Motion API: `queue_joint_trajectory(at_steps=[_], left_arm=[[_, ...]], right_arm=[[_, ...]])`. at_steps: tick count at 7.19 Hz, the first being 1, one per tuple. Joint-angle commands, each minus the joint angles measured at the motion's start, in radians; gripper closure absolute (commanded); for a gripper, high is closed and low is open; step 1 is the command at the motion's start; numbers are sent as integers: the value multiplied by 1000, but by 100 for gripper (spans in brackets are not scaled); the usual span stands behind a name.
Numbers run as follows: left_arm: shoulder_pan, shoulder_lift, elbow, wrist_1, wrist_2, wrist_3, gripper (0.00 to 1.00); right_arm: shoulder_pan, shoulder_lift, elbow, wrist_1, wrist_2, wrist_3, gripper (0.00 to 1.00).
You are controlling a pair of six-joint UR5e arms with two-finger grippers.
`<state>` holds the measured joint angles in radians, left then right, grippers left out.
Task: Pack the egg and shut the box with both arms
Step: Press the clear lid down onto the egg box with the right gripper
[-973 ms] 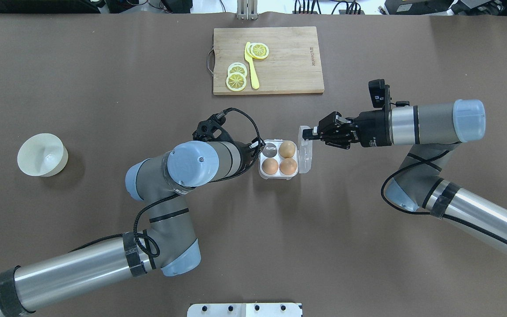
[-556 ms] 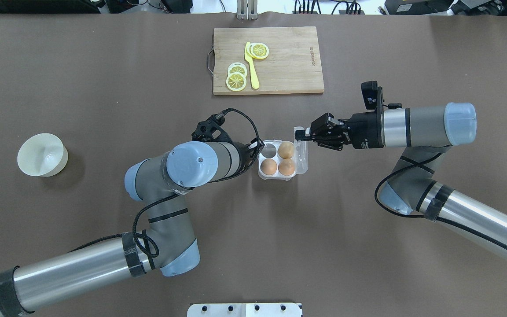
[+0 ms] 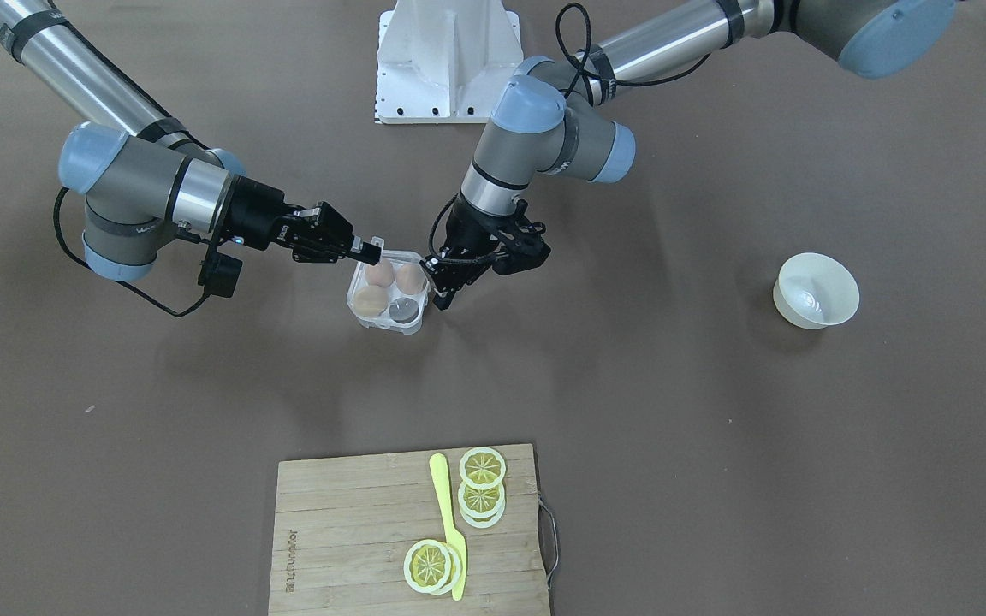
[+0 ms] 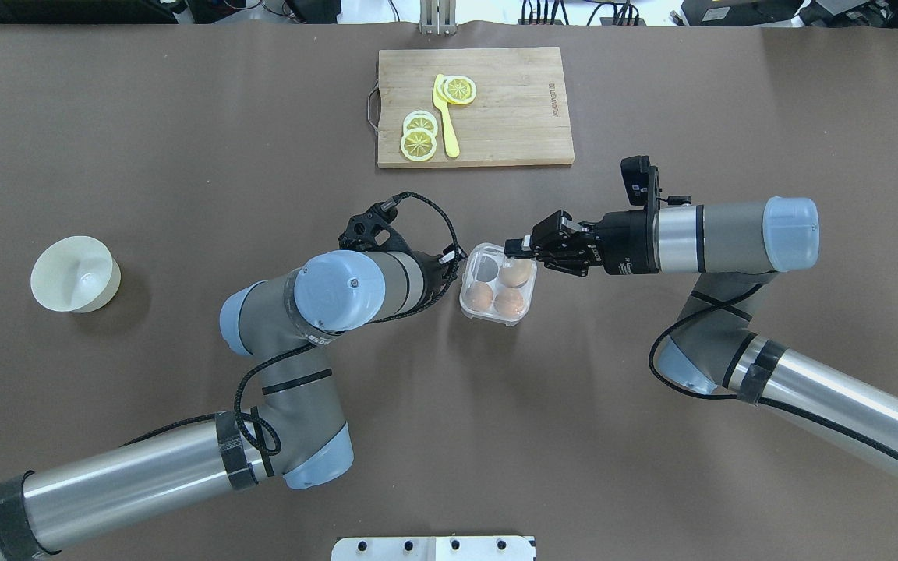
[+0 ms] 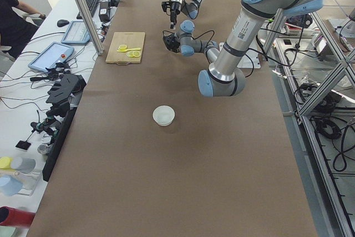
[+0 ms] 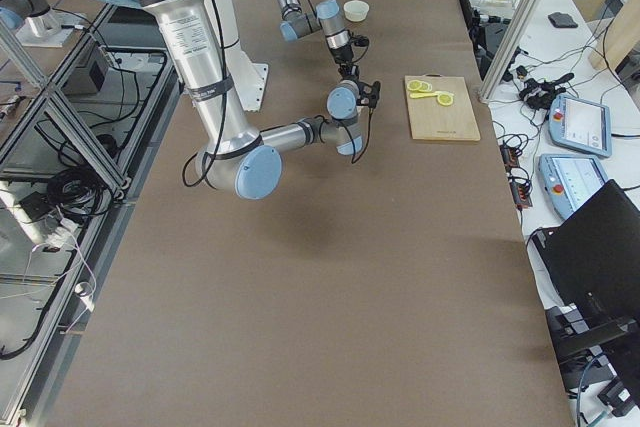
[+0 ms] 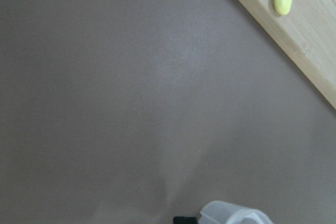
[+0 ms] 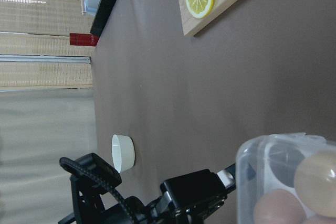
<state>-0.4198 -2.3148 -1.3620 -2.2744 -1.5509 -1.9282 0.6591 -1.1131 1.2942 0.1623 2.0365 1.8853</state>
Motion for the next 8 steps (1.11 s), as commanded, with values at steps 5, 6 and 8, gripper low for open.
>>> queue_joint_trajectory(at_steps=[5,6,8], left_arm=[[-1,0,0,-5,0,0,100],[-1,2,0,-7,0,0,100],[-1,0,0,-5,0,0,100]], right_arm=[[1,7,5,3,1,0,47],[1,7,7,3,-1,0,45],[1,7,7,3,-1,1,45]])
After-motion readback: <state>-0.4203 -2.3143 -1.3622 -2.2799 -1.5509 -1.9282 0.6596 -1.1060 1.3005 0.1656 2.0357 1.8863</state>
